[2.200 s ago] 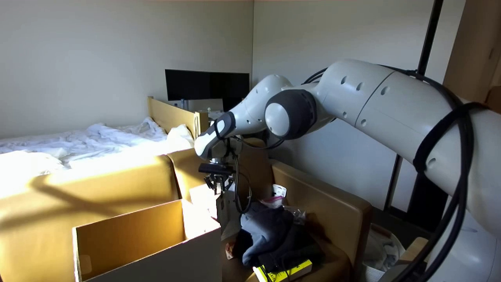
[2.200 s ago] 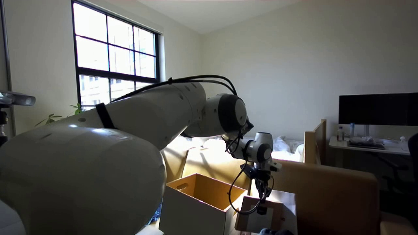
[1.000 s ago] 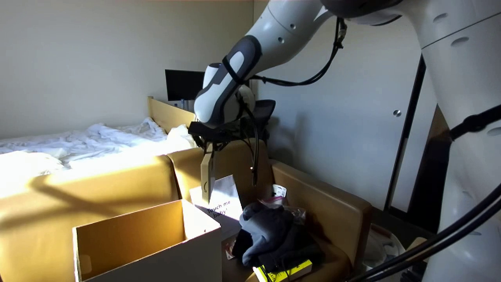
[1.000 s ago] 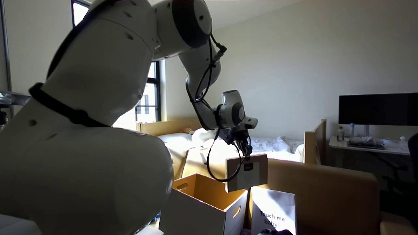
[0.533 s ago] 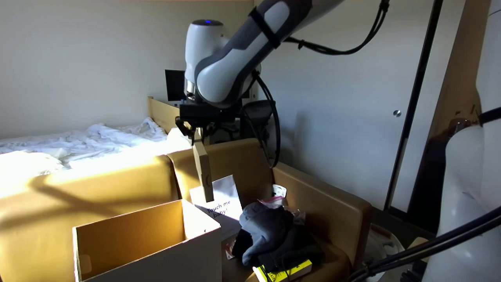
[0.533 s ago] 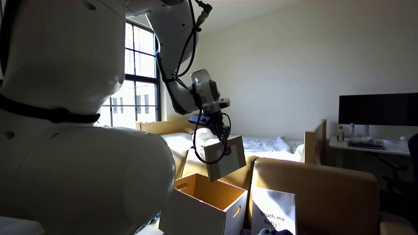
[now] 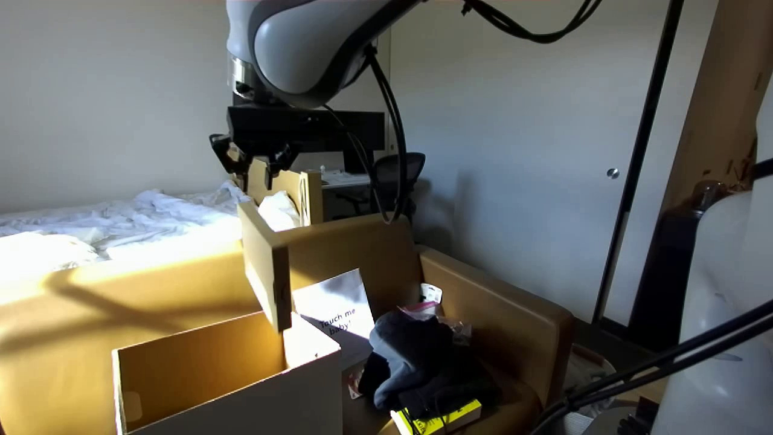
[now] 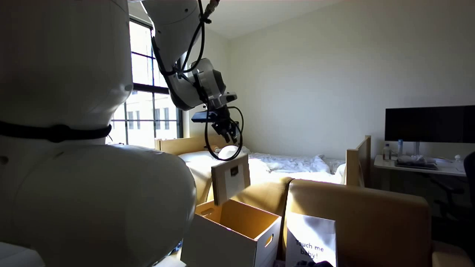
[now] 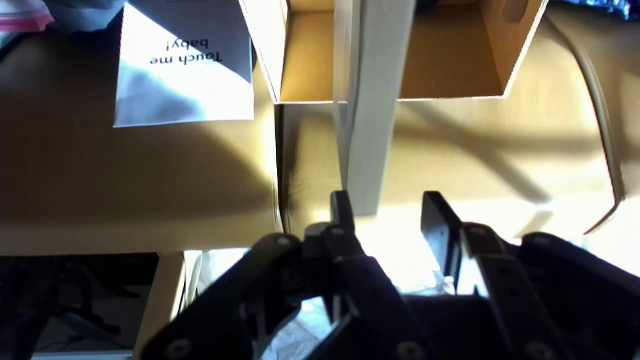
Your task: Put a book and hoodie from the couch into the box
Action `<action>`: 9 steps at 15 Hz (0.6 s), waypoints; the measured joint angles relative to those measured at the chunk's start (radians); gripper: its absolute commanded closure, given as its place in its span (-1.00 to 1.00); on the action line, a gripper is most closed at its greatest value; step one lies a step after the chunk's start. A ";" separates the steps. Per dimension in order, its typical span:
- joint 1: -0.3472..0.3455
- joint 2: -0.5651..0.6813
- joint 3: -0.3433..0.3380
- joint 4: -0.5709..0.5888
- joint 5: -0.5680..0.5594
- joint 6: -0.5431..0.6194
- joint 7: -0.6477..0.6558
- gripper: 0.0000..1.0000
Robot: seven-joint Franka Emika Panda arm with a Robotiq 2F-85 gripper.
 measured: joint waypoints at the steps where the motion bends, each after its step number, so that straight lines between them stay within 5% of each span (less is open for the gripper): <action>1: -0.017 0.000 0.005 0.013 0.000 0.006 -0.013 -0.55; 4: -0.060 0.007 0.008 0.046 0.023 0.012 -0.071 -0.95; 9: -0.103 0.016 0.006 0.047 0.025 0.012 -0.100 -1.00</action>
